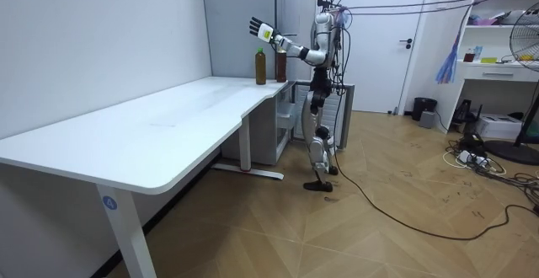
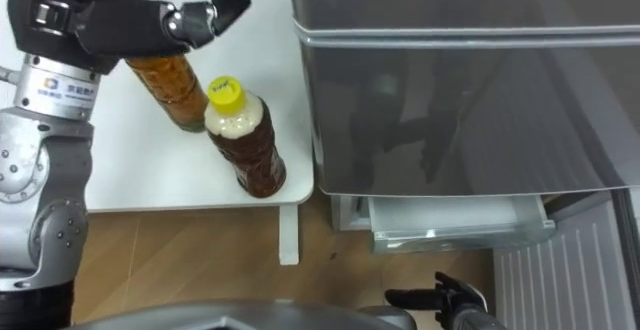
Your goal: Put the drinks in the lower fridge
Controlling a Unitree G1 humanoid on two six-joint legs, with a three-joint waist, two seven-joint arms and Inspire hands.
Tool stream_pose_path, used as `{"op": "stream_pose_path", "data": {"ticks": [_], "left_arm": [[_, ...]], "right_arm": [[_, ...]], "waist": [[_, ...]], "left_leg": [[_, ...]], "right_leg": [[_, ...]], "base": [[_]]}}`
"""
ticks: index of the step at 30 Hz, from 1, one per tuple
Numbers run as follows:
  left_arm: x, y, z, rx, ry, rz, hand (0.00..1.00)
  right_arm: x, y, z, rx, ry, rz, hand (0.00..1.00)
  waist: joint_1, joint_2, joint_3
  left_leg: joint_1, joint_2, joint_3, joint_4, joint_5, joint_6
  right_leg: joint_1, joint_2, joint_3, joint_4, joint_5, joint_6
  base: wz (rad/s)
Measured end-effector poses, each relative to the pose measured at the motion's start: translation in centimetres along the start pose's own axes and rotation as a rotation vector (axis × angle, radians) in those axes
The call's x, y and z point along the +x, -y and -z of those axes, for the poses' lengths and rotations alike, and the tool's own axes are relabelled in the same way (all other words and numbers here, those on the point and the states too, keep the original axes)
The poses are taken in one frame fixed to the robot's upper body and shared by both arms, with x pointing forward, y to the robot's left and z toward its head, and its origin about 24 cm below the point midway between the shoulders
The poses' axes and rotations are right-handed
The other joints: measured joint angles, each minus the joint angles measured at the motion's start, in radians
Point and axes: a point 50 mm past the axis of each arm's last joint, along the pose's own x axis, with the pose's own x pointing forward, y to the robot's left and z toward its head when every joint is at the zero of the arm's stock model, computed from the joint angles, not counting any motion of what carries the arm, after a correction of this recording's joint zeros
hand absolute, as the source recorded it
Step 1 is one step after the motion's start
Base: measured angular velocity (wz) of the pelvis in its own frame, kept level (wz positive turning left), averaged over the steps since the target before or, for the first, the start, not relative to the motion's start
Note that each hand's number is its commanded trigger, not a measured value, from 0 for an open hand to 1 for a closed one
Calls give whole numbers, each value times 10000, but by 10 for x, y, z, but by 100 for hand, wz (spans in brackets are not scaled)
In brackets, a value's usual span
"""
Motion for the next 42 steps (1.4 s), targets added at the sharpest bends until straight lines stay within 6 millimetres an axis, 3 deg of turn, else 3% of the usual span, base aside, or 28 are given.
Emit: {"op": "stream_pose_path", "data": {"ticks": [6,17,28,34,42], "left_arm": [[0,5,-8,-538,377,836,0],[0,9,-4,-793,36,1680,0],[-18,12,15,-1336,-1333,1641,0],[-24,12,31,-1702,-2195,1670,0],[-24,15,33,-1828,-2363,1877,0]], "right_arm": [[0,0,1,7,-33,-6,0],[0,1,1,0,-296,-53,0],[0,6,1,24,-340,217,0],[-1,8,1,-3,-384,270,0],[-1,9,1,-38,-465,187,0]], "waist": [[52,-31,-8],[124,-8,-26],[72,254,-53],[104,281,2],[101,278,3]], "left_leg": [[31,1,-6,-1,0,0],[-9,1,-3,80,4,8],[-2,-6,-51,118,4,8],[-19,-1,-41,130,4,8],[-27,-1,-40,131,4,8]], "right_leg": [[25,0,28,1,0,0],[27,-1,26,29,7,1],[73,2,-4,26,7,1],[53,3,6,30,7,1],[49,3,12,38,7,1]], "base": [[0],[0],[0],[0],[0]]}}
